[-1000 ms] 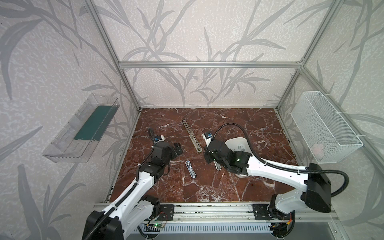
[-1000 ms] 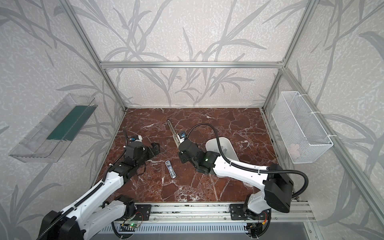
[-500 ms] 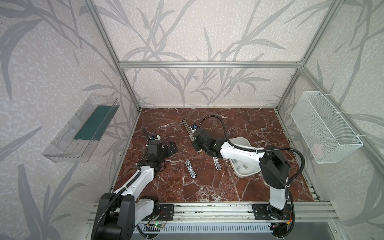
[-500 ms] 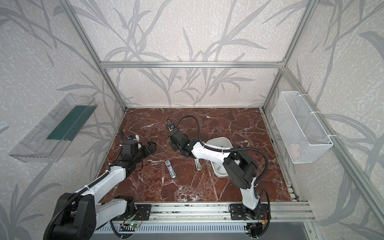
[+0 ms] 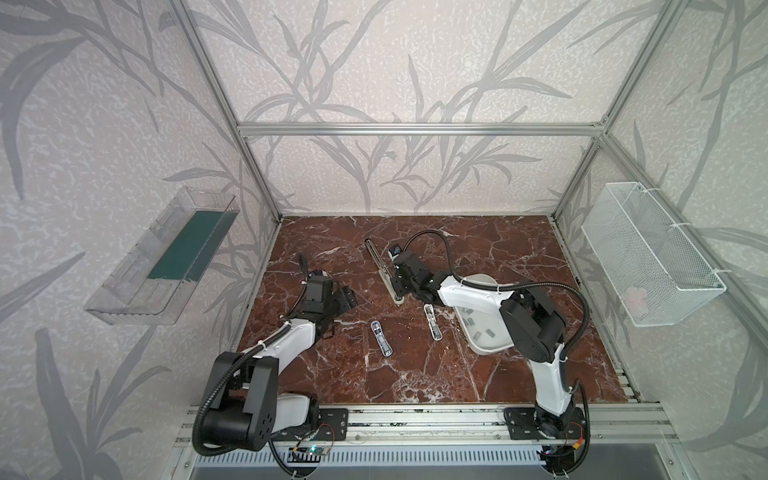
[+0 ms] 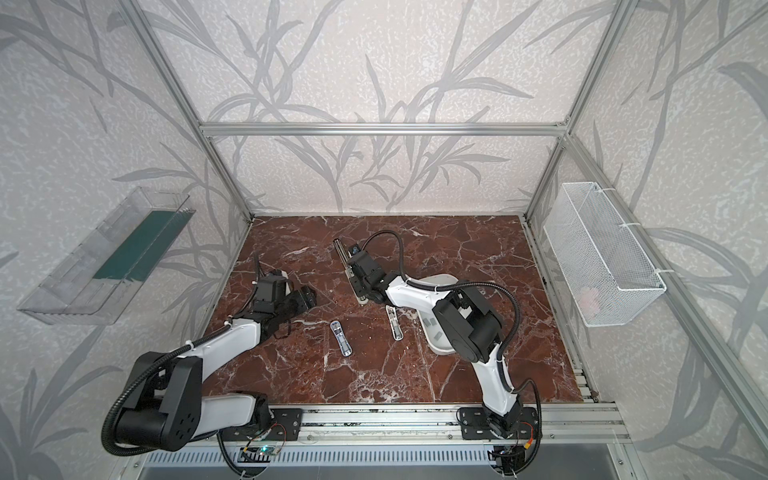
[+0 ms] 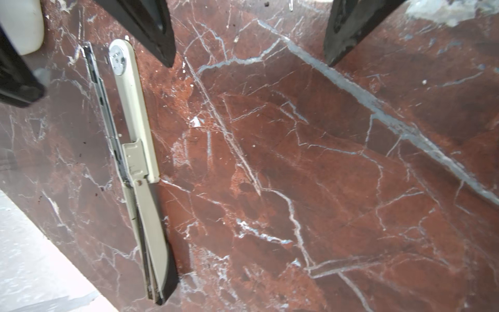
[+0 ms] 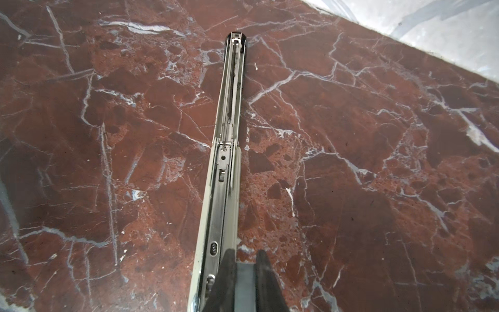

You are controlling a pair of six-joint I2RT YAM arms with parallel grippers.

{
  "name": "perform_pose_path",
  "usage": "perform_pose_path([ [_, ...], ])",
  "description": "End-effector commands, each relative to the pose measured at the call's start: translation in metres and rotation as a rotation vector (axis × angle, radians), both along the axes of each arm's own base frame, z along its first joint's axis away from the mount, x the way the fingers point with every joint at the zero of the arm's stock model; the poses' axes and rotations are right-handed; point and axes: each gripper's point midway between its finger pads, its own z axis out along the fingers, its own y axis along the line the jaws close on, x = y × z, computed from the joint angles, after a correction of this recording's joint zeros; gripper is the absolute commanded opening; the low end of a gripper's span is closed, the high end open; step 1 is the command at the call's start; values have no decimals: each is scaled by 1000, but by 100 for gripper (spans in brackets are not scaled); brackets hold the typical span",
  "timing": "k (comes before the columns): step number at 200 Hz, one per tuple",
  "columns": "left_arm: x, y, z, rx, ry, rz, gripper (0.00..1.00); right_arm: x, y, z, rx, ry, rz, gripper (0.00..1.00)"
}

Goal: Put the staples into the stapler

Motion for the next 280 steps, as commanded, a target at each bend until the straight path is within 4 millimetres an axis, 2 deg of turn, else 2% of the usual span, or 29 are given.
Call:
perform_pose_path([
  [1,1,-4,2,14,-5,-29,86,3,15,11,38,-20,26,12],
  [56,10,-16,11,-34,-19,-81,86,-3,19,5,57,13,39,11],
  [91,9,-42,21,-109,-115,-219,83,-10,23,0,58,31,56,11],
  [114,2,-39,26,-95,-166,-208,84,-13,23,-3,42,38,54,11],
  [137,-4,-48,34,-122,-221,-249,83,-13,25,-5,43,46,55,11],
  [162,-9,-50,39,-130,-251,-257,84,-12,26,-10,37,47,47,10],
  [201,-6,-49,30,-128,-209,-246,83,-11,23,-10,22,41,40,10],
  [280,-6,-45,29,-119,-207,-227,82,-10,22,-11,8,33,42,10],
])
